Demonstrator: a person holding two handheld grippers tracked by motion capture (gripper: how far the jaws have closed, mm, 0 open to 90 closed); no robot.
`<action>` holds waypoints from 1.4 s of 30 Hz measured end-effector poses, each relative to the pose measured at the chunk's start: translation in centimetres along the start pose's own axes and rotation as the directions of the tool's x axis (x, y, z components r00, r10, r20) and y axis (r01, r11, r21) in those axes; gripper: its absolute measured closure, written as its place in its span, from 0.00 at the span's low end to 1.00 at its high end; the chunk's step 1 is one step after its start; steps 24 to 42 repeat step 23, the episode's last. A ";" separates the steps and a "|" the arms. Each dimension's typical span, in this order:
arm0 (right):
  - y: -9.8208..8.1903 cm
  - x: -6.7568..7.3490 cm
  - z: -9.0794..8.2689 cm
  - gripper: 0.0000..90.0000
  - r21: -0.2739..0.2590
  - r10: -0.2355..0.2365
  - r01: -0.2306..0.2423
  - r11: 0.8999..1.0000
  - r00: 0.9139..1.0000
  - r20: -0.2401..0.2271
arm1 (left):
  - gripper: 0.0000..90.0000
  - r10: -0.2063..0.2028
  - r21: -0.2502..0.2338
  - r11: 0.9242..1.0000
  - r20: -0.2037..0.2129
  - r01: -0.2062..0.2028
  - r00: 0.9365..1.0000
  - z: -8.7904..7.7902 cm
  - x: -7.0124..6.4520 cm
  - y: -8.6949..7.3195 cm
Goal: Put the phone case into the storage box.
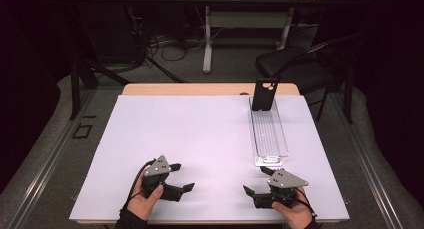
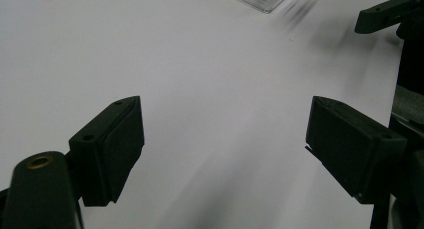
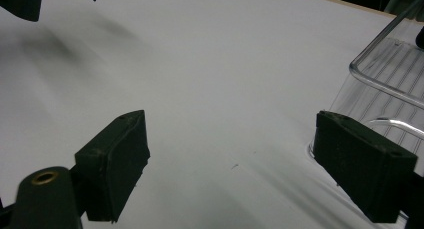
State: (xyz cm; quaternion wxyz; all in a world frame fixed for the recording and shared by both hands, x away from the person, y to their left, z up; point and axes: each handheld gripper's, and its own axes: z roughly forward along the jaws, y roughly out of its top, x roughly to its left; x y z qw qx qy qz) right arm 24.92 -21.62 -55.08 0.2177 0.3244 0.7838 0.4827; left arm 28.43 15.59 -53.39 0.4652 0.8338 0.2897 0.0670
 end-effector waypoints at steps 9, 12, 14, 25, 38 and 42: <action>-0.1 0.1 0.1 0.16 -0.011 0.013 -0.013 1.000 1.000 -0.009 | 0.18 0.001 0.005 1.000 -0.003 -0.001 1.000 0.3 0.1 -0.3; -0.1 0.1 0.1 0.16 -0.013 0.013 -0.013 1.000 1.000 -0.011 | 0.18 0.000 0.009 1.000 -0.001 0.000 1.000 0.3 0.1 -0.3; -0.2 0.0 0.1 0.16 -0.014 0.014 -0.014 1.000 1.000 -0.010 | 0.18 0.000 0.012 1.000 -0.001 0.000 1.000 0.3 0.1 -0.4; -0.2 -0.1 0.1 0.16 -0.013 0.022 -0.023 1.000 1.000 -0.012 | 0.18 -0.005 0.013 1.000 -0.001 0.005 1.000 0.3 0.1 -0.4; -0.2 -0.1 0.1 0.16 -0.013 0.022 -0.023 1.000 1.000 -0.012 | 0.18 -0.005 0.013 1.000 -0.001 0.005 1.000 0.3 0.1 -0.4; -0.2 -0.1 0.1 0.16 -0.013 0.022 -0.023 1.000 1.000 -0.012 | 0.18 -0.005 0.013 1.000 -0.001 0.005 1.000 0.3 0.1 -0.4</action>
